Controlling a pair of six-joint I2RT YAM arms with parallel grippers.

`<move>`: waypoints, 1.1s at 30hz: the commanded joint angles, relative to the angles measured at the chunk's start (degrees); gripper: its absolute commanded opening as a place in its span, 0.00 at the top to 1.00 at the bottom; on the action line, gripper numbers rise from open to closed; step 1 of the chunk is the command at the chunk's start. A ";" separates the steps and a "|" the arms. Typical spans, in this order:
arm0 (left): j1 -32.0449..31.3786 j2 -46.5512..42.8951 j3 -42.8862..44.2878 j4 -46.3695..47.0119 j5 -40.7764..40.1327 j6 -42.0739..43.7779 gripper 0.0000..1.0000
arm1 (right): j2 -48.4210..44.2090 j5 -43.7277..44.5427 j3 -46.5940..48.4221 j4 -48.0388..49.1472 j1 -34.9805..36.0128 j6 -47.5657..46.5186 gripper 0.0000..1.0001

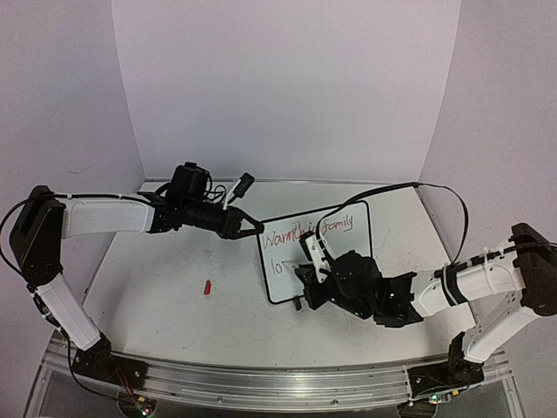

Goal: Write a sentence on the whiteboard

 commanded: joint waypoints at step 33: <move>-0.23 -2.50 0.62 0.54 0.67 0.86 1.00 | -0.09 -0.09 -1.56 -2.07 0.43 4.32 1.00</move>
